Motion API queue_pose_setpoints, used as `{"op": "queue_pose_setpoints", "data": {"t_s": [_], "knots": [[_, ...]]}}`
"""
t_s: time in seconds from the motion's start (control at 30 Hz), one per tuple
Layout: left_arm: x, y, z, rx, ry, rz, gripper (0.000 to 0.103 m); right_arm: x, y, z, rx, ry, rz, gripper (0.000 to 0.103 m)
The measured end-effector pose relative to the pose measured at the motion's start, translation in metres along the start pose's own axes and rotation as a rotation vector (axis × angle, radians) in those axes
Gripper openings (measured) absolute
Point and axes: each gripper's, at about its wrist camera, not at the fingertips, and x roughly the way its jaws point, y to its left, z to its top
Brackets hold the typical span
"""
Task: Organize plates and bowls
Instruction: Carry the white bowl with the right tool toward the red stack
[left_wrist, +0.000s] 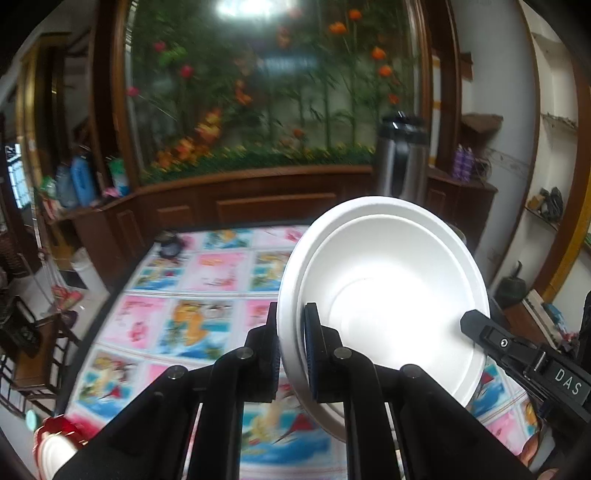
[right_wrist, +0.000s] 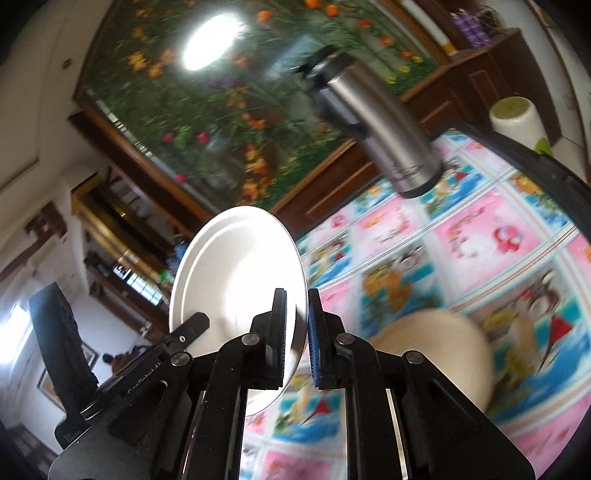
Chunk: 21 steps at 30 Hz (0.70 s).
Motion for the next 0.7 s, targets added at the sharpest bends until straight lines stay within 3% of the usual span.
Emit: {"op": "queue_pose_setpoints", "data": {"t_s": [0.3,0.7], "knots": [[-0.071,0.074,-0.031,-0.082,-0.058,0.071,0.01,-0.014,0.072,-0.055,-0.086,0.062,0.084,0.012],[-0.133,0.153,-0.064,-0.169,-0.156,0.204,0.01,0.008,0.161,-0.123,-0.192,0.16,0.168,0.012]]}}
